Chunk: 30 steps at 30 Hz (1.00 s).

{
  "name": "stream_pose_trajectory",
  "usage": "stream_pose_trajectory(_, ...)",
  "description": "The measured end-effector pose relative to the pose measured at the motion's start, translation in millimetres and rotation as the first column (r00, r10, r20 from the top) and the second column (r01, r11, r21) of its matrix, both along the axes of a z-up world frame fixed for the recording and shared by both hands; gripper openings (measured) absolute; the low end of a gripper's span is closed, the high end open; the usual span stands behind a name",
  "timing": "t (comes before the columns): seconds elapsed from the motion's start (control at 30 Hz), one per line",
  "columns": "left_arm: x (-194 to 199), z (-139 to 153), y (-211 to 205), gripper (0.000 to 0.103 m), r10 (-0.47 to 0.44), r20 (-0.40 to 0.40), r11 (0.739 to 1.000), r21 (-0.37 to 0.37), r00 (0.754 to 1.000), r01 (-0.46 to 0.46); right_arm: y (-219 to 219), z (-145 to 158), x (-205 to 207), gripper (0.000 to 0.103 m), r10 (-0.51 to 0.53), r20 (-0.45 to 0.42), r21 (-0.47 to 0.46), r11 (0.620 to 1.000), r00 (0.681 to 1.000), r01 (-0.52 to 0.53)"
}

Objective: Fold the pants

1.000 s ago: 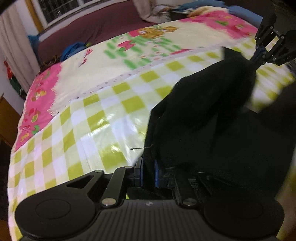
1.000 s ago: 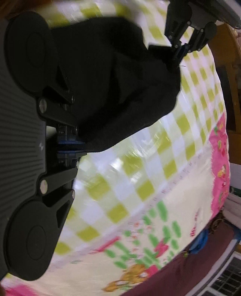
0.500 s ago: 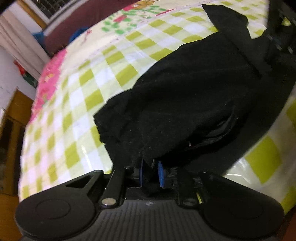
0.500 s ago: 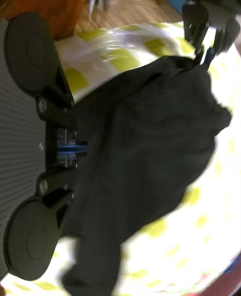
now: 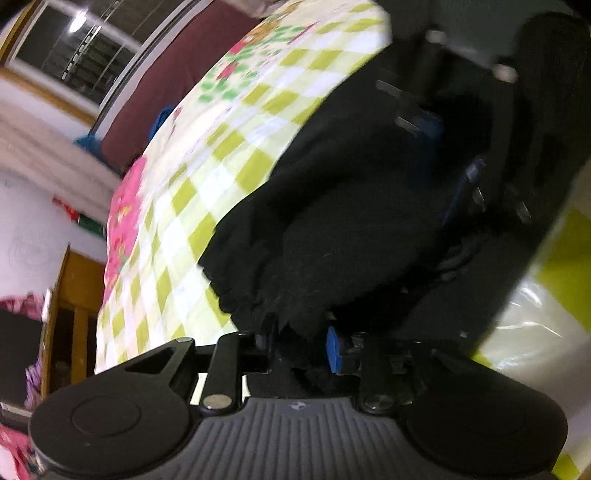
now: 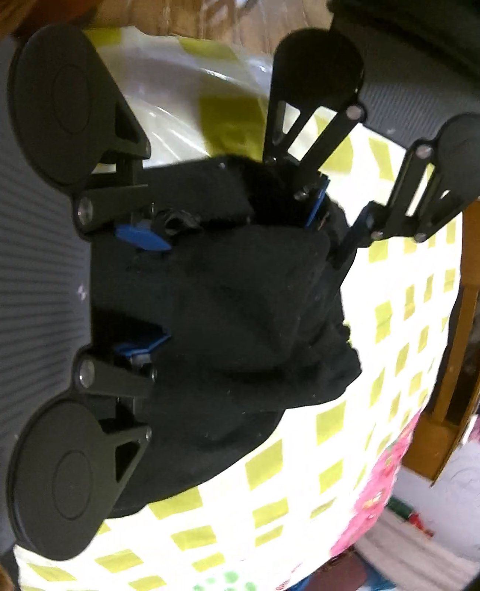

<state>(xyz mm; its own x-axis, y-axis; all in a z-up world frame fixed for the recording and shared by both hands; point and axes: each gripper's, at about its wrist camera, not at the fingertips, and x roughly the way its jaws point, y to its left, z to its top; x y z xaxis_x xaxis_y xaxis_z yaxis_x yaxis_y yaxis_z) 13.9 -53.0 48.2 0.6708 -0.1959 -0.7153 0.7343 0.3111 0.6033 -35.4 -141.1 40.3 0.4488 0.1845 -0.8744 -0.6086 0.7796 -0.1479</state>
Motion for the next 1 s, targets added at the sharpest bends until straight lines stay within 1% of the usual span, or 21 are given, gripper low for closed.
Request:
stream_pose_trajectory(0.03, 0.4, 2.9, 2.2, 0.042, 0.009, 0.002, 1.000, -0.015, 1.000, -0.009, -1.0, 2.9, 4.6, 0.003, -0.012, -0.034, 0.025, 1.000, 0.999, 0.013)
stream_pose_trajectory(0.07, 2.4, 8.3, 5.3, 0.040, 0.021, 0.016, 0.999, -0.028, 1.000, -0.020, 0.6, 7.2, 9.4, 0.002, -0.024, -0.069, 0.062, 0.998, 0.997, 0.028)
stream_pose_trajectory(0.1, 4.1, 14.0, 8.9, 0.036, 0.034, 0.028, 0.999, -0.042, 0.999, -0.033, 2.8, 16.8, 11.5, 0.002, -0.030, -0.077, 0.091, 0.995, 0.997, 0.037)
stream_pose_trajectory(0.17, 6.8, 29.5, 17.3, 0.035, 0.075, 0.038, 0.994, -0.085, 0.996, -0.072, 12.0, 32.1, 8.9, 0.002, -0.017, -0.068, 0.119, 0.993, 0.998, 0.025)
stream_pose_trajectory(0.23, 8.6, 41.9, 24.2, 0.034, 0.118, 0.051, 0.986, -0.126, 0.992, -0.110, 19.0, 48.2, 8.9, 0.002, -0.029, -0.075, 0.166, 0.985, 0.997, 0.041)
stream_pose_trajectory(0.33, 10.5, 45.7, 33.0, 0.033, 0.170, 0.072, 0.975, -0.158, 0.983, -0.157, 31.1, 55.9, 9.8, 0.002, -0.052, -0.079, 0.221, 0.973, 0.996, 0.068)
stream_pose_trajectory(0.4, 13.4, 28.6, 37.0, 0.033, 0.187, 0.070, 0.977, -0.116, 0.980, -0.178, 39.4, 50.3, 15.7, 0.002, -0.071, -0.097, 0.247, 0.964, 0.993, 0.093)
stream_pose_trajectory(0.43, 13.5, 14.8, 39.6, 0.033, 0.179, 0.066, 0.982, -0.075, 0.982, -0.174, 38.5, 45.6, 15.4, 0.004, -0.076, -0.114, 0.240, 0.965, 0.991, 0.101)
stream_pose_trajectory(0.5, 10.4, -14.3, 45.2, 0.034, 0.154, 0.020, 0.987, 0.031, 0.988, -0.155, 50.0, 18.0, 21.2, 0.006, -0.069, -0.173, 0.209, 0.972, 0.982, 0.105)
stream_pose_trajectory(0.53, 4.9, -24.6, 48.1, 0.034, 0.138, 0.026, 0.987, 0.074, 0.990, -0.140, 54.2, 4.7, 21.5, 0.010, -0.071, -0.197, 0.185, 0.977, 0.978, 0.108)
stream_pose_trajectory(0.57, -0.3, -31.5, 50.3, 0.034, 0.123, 0.041, 0.985, 0.114, 0.992, -0.127, 57.5, -5.3, 22.0, 0.010, -0.081, -0.219, 0.157, 0.981, 0.972, 0.117)
stream_pose_trajectory(0.6, -2.4, -30.9, 51.3, 0.034, 0.127, 0.048, 0.984, 0.122, 0.991, -0.132, 54.6, -5.6, 21.8, 0.010, -0.095, -0.220, 0.162, 0.978, 0.971, 0.133)
stream_pose_trajectory(0.63, -2.2, -26.9, 52.1, 0.034, 0.147, 0.037, 0.983, 0.109, 0.988, -0.150, 48.4, 0.3, 21.8, 0.010, -0.111, -0.216, 0.194, 0.969, 0.970, 0.154)
stream_pose_trajectory(0.67, 1.2, -19.5, 53.5, 0.034, 0.191, 0.010, 0.978, 0.084, 0.982, -0.191, 40.4, 8.1, 20.8, 0.009, -0.130, -0.217, 0.232, 0.956, 0.967, 0.181)
stream_pose_trajectory(0.7, 3.9, -14.0, 54.9, 0.034, 0.221, 0.000, 0.973, 0.070, 0.975, -0.220, 27.9, 16.1, 20.6, 0.015, -0.161, -0.223, 0.260, 0.941, 0.961, 0.218)
stream_pose_trajectory(0.77, 6.9, -1.7, 54.9, 0.034, 0.275, 0.022, 0.960, 0.052, 0.961, -0.276, 5.9, 29.4, 15.6, 0.017, -0.226, -0.220, 0.278, 0.918, 0.949, 0.283)
stream_pose_trajectory(0.83, 8.0, 11.1, 52.3, 0.034, 0.313, 0.049, 0.948, 0.036, 0.948, -0.315, -24.9, 43.7, 6.3, 0.018, -0.304, -0.210, 0.279, 0.892, 0.929, 0.355)
stream_pose_trajectory(0.87, 7.3, 20.7, 49.1, 0.034, 0.330, 0.056, 0.943, 0.019, 0.942, -0.332, -42.1, 49.0, 0.8, 0.021, -0.349, -0.207, 0.270, 0.878, 0.914, 0.396)
stream_pose_trajectory(0.93, 0.4, 39.8, 33.5, 0.034, 0.334, 0.054, 0.942, -0.038, 0.941, -0.333, -80.8, 53.4, -13.7, 0.027, -0.457, -0.187, 0.223, 0.842, 0.870, 0.491)
stream_pose_trajectory(0.97, -1.6, 47.6, 22.0, 0.034, 0.323, 0.041, 0.945, -0.069, 0.945, -0.320, -104.7, 53.7, -17.1, 0.029, -0.512, -0.175, 0.191, 0.820, 0.841, 0.539)
stream_pose_trajectory(1.0, -8.4, 51.2, 10.7, 0.034, 0.314, 0.027, 0.946, -0.099, 0.949, -0.310, -130.1, 55.4, -19.2, 0.029, -0.574, -0.168, 0.161, 0.786, 0.801, 0.597)
